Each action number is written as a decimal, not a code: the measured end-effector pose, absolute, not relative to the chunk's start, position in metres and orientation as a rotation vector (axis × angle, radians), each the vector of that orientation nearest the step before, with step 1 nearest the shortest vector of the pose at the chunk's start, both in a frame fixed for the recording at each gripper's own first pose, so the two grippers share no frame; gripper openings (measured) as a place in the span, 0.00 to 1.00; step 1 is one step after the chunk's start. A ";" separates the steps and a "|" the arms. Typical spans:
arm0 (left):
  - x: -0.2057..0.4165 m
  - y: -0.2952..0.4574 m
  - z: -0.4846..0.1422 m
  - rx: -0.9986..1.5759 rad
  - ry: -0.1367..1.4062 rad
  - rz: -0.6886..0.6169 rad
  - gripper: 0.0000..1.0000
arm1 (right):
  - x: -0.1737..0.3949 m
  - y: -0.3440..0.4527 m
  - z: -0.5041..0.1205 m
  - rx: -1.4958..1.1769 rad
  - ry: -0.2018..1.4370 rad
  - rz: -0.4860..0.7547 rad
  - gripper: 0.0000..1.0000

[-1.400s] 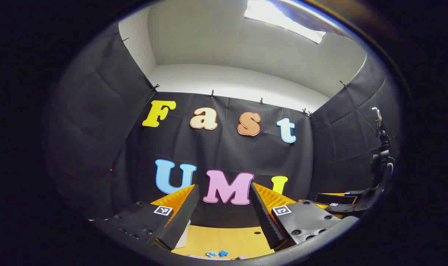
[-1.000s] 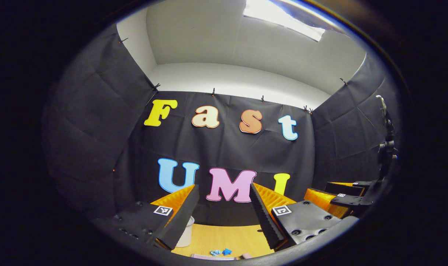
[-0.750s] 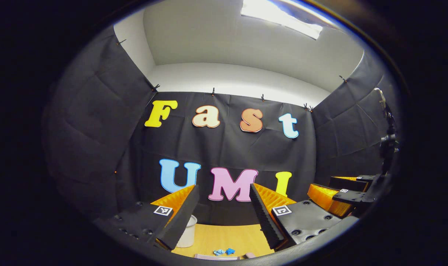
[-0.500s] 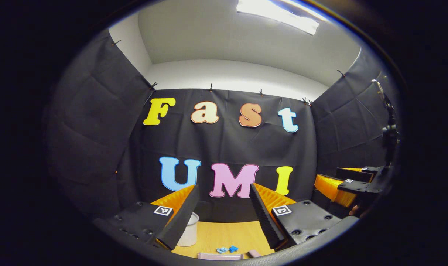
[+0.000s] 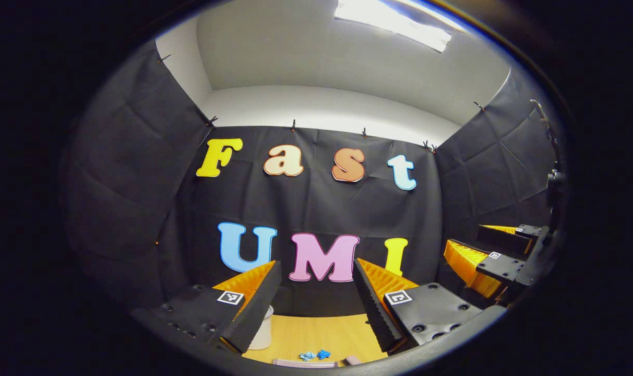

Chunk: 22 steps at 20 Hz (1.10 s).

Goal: Pick up the small broom and dustpan from the desktop, sweep the trash into the dustpan with the broom, and then empty the trash into the garbage bin.

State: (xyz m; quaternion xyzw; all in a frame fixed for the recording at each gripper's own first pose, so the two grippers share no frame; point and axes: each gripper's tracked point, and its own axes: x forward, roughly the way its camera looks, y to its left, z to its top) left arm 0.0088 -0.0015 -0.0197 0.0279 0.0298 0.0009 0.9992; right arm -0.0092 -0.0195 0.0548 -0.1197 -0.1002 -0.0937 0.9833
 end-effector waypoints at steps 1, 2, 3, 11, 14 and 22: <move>0.009 -0.001 -0.020 0.061 0.056 0.005 0.84 | -0.008 -0.020 0.052 -0.228 -0.191 -0.190 0.94; 0.010 0.000 -0.019 0.065 0.057 0.007 0.84 | -0.007 -0.021 0.049 -0.215 -0.182 -0.189 0.96; 0.011 0.000 -0.022 0.068 0.060 0.007 0.83 | -0.006 -0.021 0.045 -0.205 -0.172 -0.188 0.96; 0.016 0.013 -0.029 0.090 0.084 0.011 0.84 | 0.005 -0.020 0.035 -0.202 -0.149 -0.189 0.98; 0.022 0.012 -0.033 0.080 0.084 0.004 0.81 | 0.010 -0.019 0.033 -0.205 -0.147 -0.190 0.98; 0.035 0.022 -0.059 0.063 0.140 -0.014 0.81 | 0.030 -0.015 0.025 -0.219 -0.130 -0.191 0.98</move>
